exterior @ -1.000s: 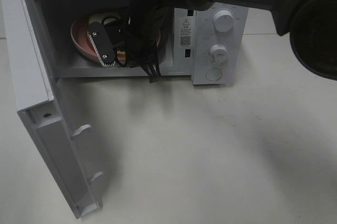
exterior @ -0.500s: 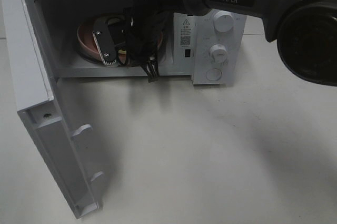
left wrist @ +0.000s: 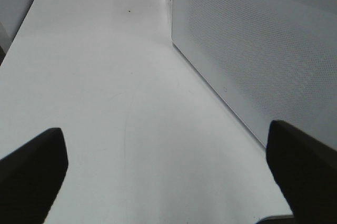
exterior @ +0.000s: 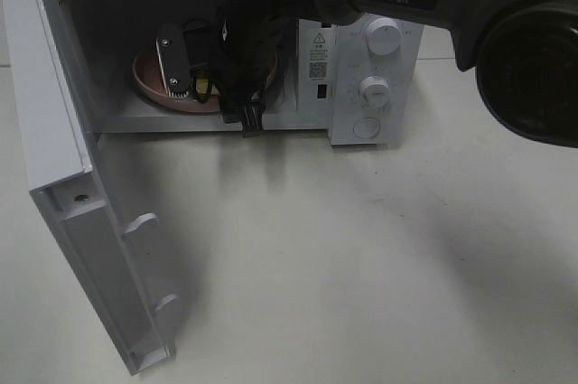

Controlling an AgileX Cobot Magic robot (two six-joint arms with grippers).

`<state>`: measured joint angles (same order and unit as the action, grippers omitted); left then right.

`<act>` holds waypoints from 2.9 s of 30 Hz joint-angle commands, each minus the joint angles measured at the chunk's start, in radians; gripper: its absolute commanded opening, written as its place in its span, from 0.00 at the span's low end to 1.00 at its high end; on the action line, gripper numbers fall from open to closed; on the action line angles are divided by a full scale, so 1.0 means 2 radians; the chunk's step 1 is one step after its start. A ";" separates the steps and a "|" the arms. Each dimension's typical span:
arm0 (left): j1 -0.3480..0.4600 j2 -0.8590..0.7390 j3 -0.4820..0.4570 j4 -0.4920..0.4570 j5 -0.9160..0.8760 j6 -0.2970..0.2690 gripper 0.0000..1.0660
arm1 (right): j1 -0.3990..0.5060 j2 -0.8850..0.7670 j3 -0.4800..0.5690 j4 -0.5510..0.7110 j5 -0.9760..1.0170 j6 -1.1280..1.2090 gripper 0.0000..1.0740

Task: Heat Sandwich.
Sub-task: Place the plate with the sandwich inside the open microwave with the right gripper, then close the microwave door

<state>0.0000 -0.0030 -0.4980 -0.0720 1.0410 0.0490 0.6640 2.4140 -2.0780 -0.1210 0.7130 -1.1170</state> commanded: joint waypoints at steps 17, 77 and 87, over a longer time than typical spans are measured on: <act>0.001 -0.013 0.002 0.000 -0.002 -0.001 0.92 | -0.001 -0.086 0.156 -0.006 -0.125 0.013 0.74; 0.001 -0.013 0.002 0.000 -0.002 -0.001 0.92 | 0.001 -0.485 0.588 -0.043 -0.110 0.415 0.73; 0.001 -0.013 0.002 0.000 -0.002 -0.001 0.92 | 0.001 -0.557 0.619 -0.044 -0.029 0.511 0.71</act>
<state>0.0000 -0.0030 -0.4980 -0.0720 1.0410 0.0500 0.6640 1.3280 -0.8470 -0.2050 0.6160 -0.1300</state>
